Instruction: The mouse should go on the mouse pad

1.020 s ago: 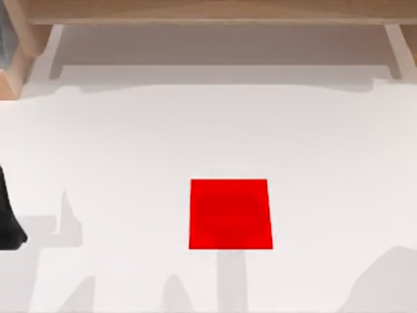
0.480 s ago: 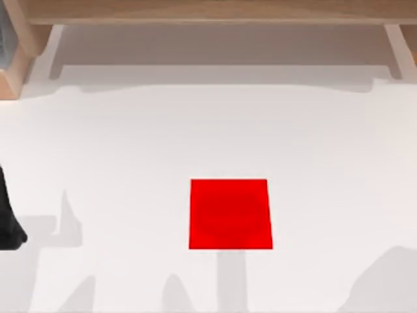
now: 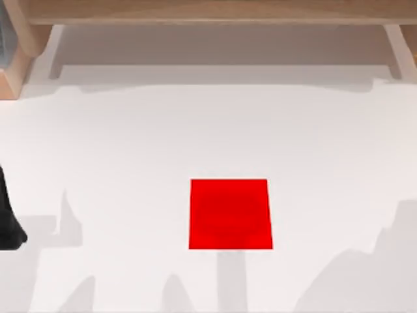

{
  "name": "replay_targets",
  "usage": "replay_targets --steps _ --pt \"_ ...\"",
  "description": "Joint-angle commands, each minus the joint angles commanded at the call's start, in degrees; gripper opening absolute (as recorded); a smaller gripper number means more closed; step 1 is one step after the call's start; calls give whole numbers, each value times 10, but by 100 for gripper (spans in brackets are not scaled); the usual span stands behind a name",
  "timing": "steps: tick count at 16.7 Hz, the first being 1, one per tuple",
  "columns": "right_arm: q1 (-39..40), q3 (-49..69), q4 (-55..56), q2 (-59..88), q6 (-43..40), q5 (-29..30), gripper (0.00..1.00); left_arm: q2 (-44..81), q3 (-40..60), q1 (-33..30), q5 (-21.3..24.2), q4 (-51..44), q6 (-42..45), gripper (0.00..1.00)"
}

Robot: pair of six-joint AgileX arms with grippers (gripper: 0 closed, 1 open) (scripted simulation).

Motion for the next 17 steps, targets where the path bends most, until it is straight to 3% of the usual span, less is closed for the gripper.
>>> replay_targets --steps 3,10,14,17 --pt "-1 35 -51 -25 3 0 0 0 0 0 0 0 0 100" --pt "14 46 -57 -18 21 0 0 0 0 0 0 0 0 100" --pt "95 94 -71 25 128 2 0 0 0 0 0 0 0 100" --pt "187 146 -85 71 270 4 0 0 0 0 0 0 0 100"
